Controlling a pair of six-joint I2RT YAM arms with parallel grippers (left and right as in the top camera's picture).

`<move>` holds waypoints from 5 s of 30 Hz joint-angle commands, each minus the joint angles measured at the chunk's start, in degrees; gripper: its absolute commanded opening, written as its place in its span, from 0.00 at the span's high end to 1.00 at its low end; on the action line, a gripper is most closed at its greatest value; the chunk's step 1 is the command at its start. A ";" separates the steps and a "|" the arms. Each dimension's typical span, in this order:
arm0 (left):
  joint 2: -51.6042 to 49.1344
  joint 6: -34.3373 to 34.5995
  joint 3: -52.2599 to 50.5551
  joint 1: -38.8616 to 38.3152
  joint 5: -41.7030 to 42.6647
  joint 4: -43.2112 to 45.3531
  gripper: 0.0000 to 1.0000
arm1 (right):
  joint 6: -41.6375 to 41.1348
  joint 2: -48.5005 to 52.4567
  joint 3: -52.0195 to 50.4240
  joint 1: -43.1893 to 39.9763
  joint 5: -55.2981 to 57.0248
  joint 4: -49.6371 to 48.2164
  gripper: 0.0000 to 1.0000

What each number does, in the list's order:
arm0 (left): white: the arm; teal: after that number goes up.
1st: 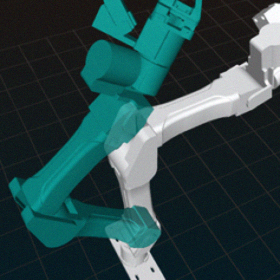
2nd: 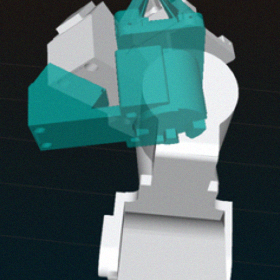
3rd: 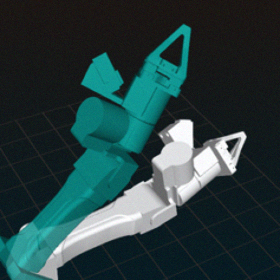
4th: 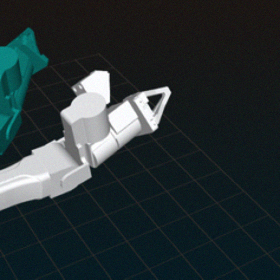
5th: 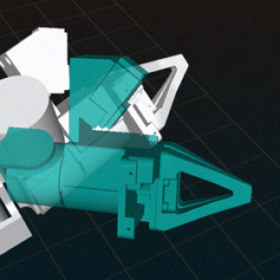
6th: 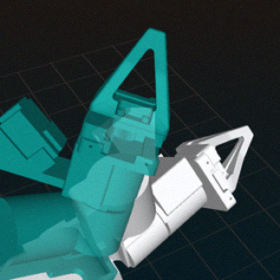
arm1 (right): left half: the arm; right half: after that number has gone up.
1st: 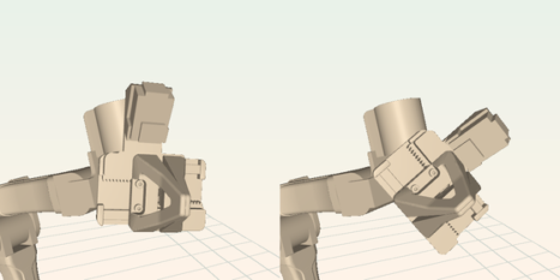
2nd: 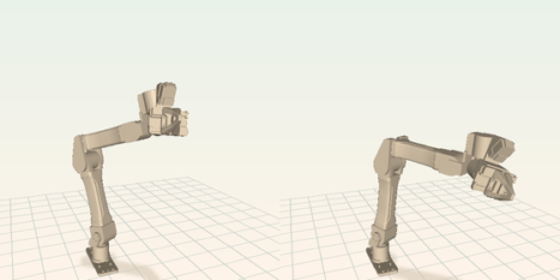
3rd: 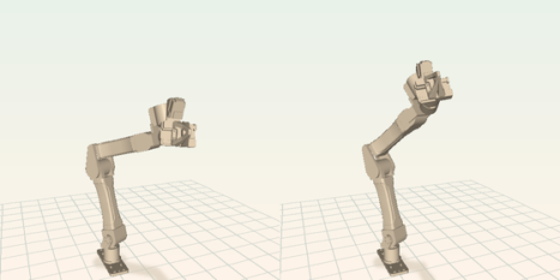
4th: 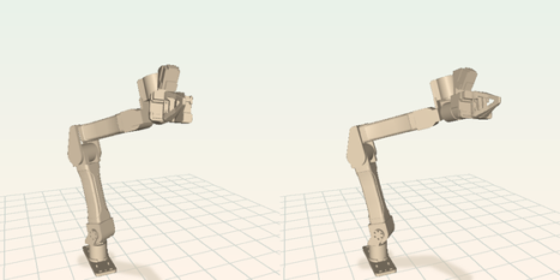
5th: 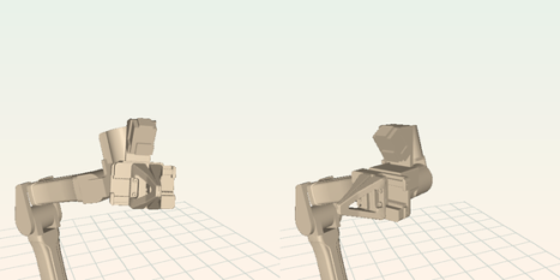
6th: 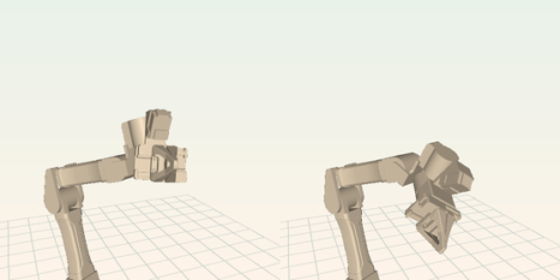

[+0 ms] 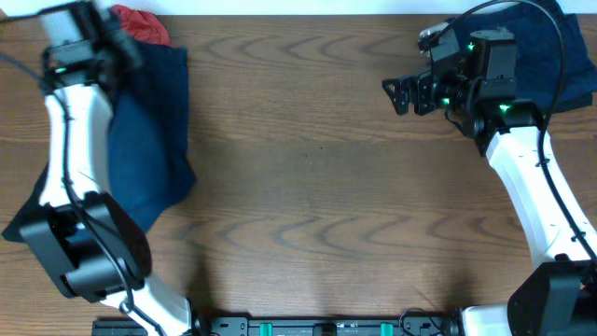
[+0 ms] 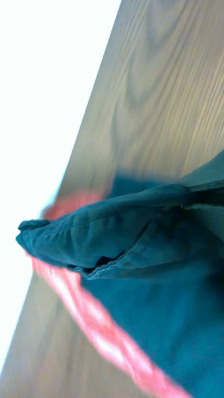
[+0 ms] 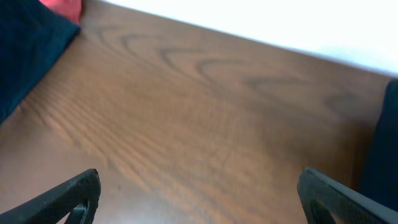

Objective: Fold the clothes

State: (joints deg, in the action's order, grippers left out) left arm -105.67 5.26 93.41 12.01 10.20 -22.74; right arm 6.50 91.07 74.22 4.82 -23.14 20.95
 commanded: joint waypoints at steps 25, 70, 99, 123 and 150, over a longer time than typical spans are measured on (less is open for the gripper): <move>-10.54 11.63 0.59 -41.88 4.52 10.69 0.94 | -3.23 -7.61 1.18 -21.31 -11.85 1.60 0.06; 5.01 7.10 -2.84 -19.32 2.01 -35.52 0.02 | 10.23 1.18 1.16 3.54 -9.16 9.20 0.04; 4.94 5.70 -3.26 -14.27 1.16 -33.31 0.02 | 4.42 30.27 1.16 17.14 -6.23 -17.94 0.21; 4.94 5.70 -3.26 -14.27 1.07 -33.31 0.02 | -0.68 23.87 2.03 15.61 -5.77 -9.79 0.99; 4.94 5.70 -3.26 -14.27 1.07 -32.00 0.02 | -4.33 0.35 1.73 29.24 -2.32 49.05 0.99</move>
State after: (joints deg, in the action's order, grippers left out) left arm -100.44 11.75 90.50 -2.35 11.62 -55.00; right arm 4.60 91.39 76.23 30.74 -25.06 68.79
